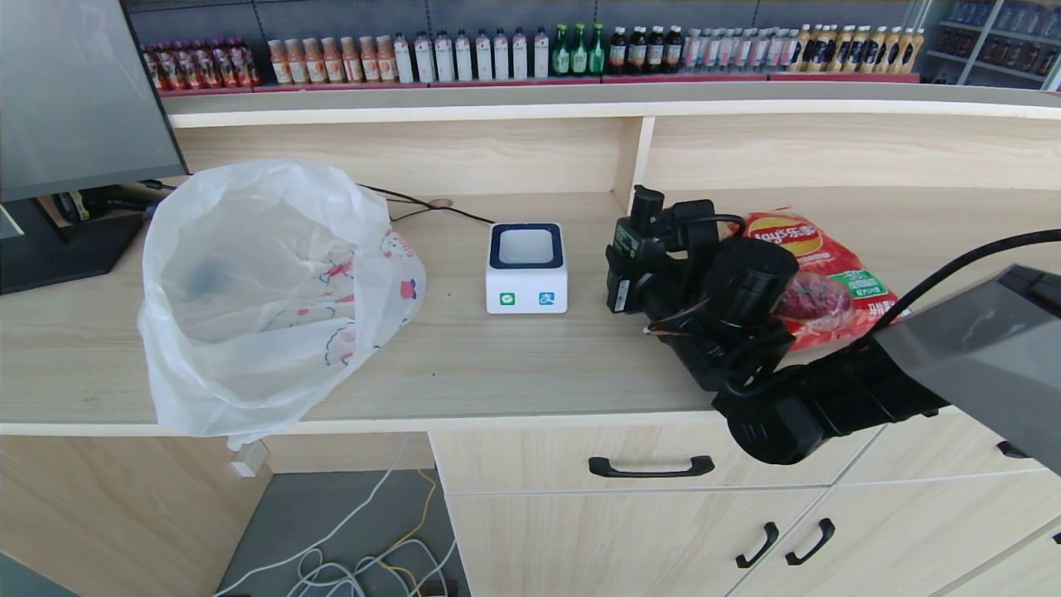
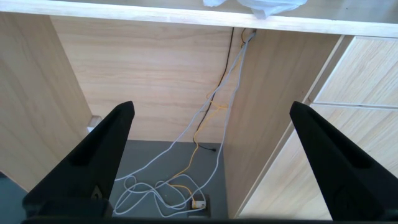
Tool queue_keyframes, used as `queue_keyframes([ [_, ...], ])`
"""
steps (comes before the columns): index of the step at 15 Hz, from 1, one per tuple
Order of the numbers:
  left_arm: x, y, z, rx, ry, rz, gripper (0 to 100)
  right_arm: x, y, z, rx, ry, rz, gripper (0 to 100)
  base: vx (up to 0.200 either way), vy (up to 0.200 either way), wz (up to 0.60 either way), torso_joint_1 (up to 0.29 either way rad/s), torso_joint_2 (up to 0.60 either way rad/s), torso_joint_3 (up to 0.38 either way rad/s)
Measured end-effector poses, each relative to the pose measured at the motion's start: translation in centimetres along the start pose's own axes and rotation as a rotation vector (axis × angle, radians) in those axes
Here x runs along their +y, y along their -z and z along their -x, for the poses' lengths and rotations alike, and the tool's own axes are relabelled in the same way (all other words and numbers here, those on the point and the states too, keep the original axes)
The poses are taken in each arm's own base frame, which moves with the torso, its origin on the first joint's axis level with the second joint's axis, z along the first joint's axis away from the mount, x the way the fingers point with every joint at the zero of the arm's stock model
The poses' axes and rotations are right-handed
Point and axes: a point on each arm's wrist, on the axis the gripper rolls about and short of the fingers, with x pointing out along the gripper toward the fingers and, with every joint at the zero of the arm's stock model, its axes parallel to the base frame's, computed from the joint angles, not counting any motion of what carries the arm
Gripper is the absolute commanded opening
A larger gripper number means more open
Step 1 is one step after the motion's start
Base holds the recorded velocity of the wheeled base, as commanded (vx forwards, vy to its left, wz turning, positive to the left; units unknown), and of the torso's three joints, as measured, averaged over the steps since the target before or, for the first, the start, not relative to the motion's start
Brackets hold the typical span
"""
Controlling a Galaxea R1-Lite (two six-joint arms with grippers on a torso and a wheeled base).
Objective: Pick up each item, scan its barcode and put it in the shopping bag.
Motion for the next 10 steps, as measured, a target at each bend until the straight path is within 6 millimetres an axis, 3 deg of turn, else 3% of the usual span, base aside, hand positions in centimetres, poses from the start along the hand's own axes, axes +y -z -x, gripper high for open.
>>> queue_keyframes([
  [5,0.0,0.0,0.0,0.000,0.000,0.000,100,-0.2,-0.8,0.4,-0.008,-0.001,-0.003,0,0.000,0.000,0.00,0.000,0.00,0.000],
  [10,0.0,0.0,0.0,0.000,0.000,0.000,100,-1.3,-3.7,3.1,-0.025,0.004,-0.014,0,0.000,0.000,0.00,0.000,0.00,0.000],
])
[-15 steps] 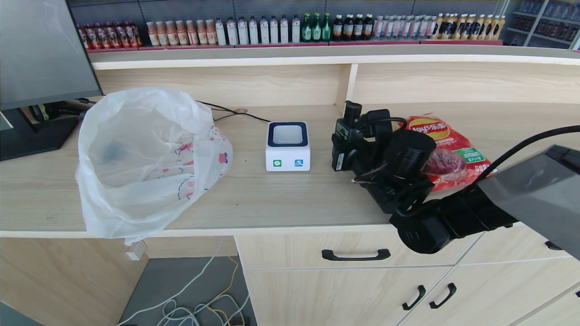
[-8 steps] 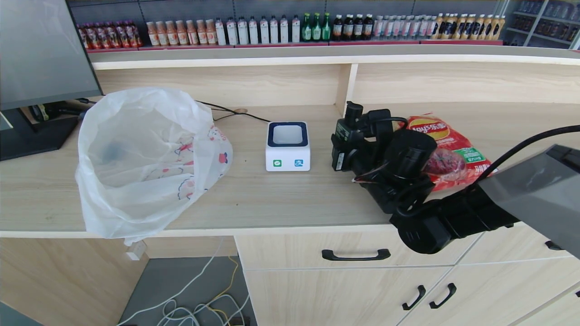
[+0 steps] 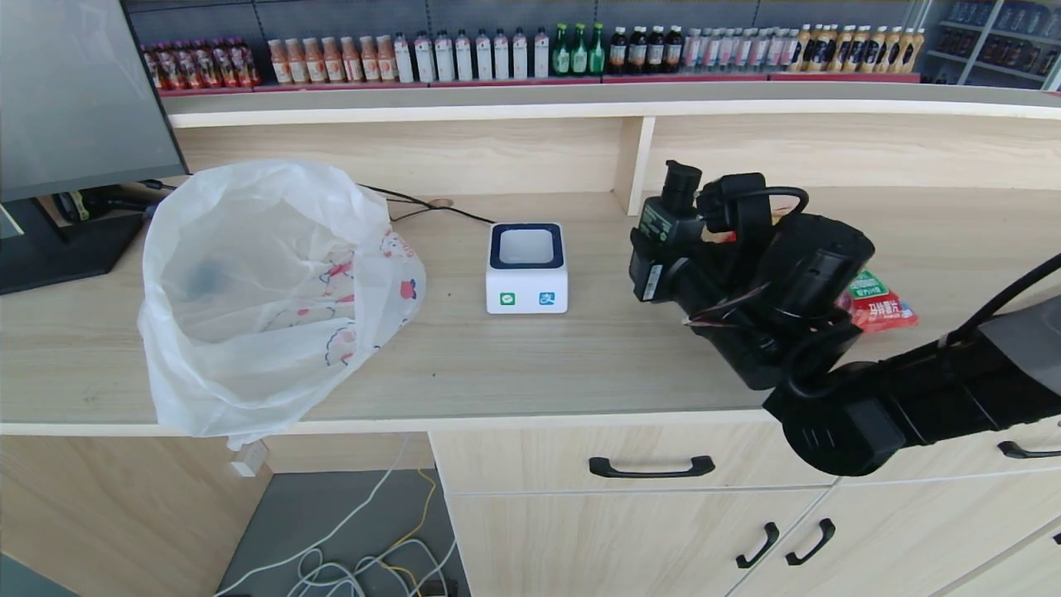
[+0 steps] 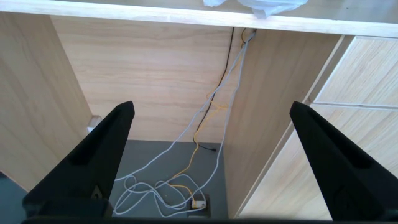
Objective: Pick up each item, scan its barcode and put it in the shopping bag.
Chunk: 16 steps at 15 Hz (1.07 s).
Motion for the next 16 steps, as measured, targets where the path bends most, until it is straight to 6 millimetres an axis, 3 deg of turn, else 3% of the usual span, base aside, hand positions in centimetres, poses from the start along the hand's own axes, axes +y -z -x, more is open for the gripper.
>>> queue_keyframes([
  [7,0.0,0.0,0.0,0.000,0.000,0.000,100,-3.5,-5.5,7.3,-0.024,0.031,0.003,0,0.000,0.000,0.00,0.000,0.00,0.000],
  [12,0.0,0.0,0.0,0.000,0.000,0.000,100,-4.8,-5.9,13.3,0.008,0.012,0.006,0,0.000,0.000,0.00,0.000,0.00,0.000],
  [16,0.0,0.0,0.0,0.000,0.000,0.000,100,-5.0,-6.7,15.2,-0.022,-0.039,-0.021,0,0.000,0.000,0.00,0.000,0.00,0.000],
])
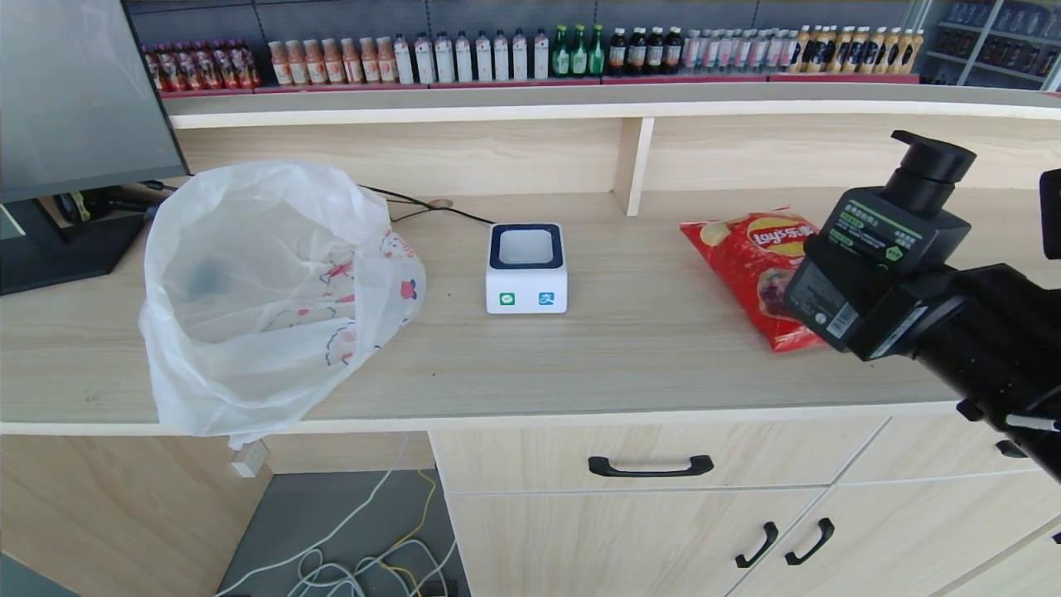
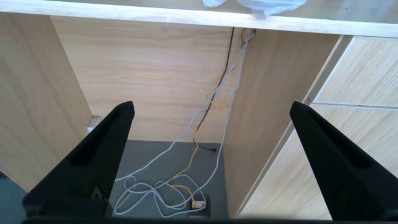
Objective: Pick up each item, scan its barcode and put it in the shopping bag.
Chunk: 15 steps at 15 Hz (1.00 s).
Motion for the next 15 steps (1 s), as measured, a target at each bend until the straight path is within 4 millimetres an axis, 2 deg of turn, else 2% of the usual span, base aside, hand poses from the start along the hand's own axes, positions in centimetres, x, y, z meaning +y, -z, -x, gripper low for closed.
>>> queue_keyframes([
  [6,0.0,0.0,0.0,0.000,0.000,0.000,100,0.0,-0.7,0.8,-0.027,-0.013,-0.008,0,0.000,0.000,0.00,0.000,0.00,0.000],
  [10,0.0,0.0,0.0,0.000,0.000,0.000,100,0.2,-0.7,0.9,-0.032,-0.109,-0.008,0,0.000,0.000,0.00,0.000,0.00,0.000],
  [15,0.0,0.0,0.0,0.000,0.000,0.000,100,0.7,0.6,0.7,0.042,-0.271,-0.205,0,0.000,0.000,0.00,0.000,0.00,0.000],
])
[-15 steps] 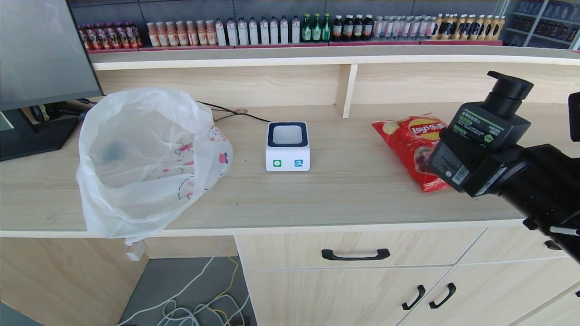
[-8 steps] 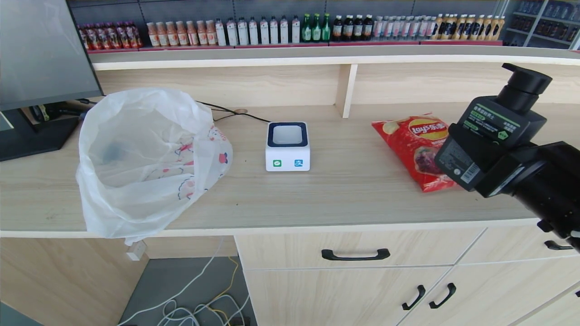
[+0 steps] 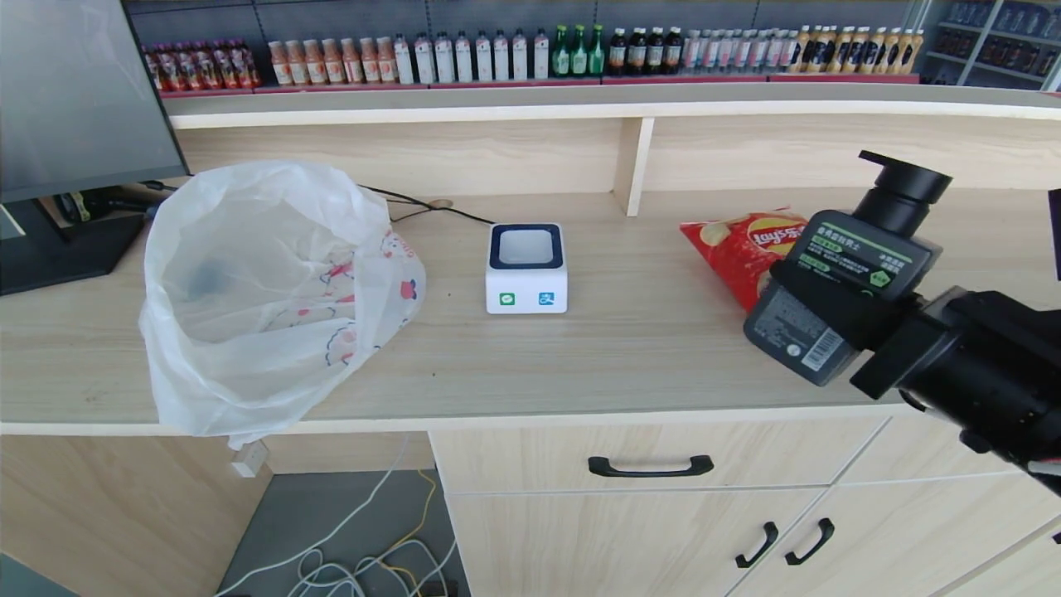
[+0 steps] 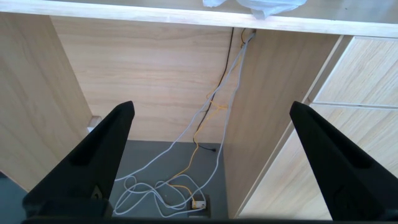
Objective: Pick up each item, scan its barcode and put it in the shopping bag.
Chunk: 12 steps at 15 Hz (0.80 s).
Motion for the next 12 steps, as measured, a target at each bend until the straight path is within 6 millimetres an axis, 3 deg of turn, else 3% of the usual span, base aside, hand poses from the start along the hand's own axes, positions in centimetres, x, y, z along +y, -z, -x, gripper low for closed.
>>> queue_keyframes([
  [2,0.0,0.0,0.0,0.000,0.000,0.000,100,0.3,0.3,-0.7,0.034,-0.123,-0.070,0,0.000,0.000,0.00,0.000,0.00,0.000],
  [8,0.0,0.0,0.0,0.000,0.000,0.000,100,1.1,-1.1,-4.7,0.027,-0.351,-0.289,0,0.000,0.000,0.00,0.000,0.00,0.000],
  [12,0.0,0.0,0.0,0.000,0.000,0.000,100,1.5,-0.9,-4.6,0.046,-0.559,-0.361,0,0.000,0.000,0.00,0.000,0.00,0.000],
])
